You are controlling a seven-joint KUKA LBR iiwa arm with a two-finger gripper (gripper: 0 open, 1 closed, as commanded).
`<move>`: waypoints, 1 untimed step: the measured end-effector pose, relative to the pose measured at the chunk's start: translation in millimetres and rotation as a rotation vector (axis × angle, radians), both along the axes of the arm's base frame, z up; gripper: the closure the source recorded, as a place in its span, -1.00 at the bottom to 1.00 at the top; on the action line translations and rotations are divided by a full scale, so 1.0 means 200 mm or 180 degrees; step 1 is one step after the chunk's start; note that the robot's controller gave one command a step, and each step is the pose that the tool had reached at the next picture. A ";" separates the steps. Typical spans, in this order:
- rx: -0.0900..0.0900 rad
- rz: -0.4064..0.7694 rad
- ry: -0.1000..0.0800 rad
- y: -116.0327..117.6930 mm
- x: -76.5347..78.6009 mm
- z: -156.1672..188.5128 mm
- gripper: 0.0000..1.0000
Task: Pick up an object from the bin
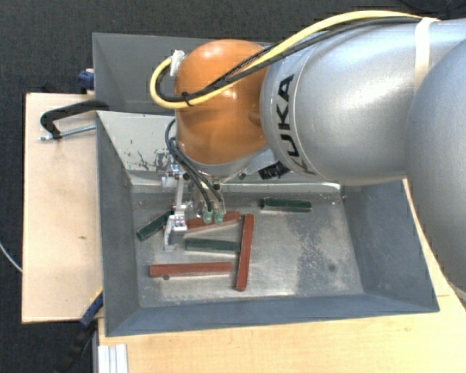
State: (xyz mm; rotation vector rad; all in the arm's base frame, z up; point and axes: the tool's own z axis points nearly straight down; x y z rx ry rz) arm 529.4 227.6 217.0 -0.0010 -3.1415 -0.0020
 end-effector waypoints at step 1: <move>0.0000 -0.0001 0.0000 0.00 0.00 0.00 -1.00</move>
Offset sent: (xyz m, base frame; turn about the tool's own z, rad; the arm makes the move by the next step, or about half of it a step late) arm 0.0557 -0.0349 -0.1399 -0.1250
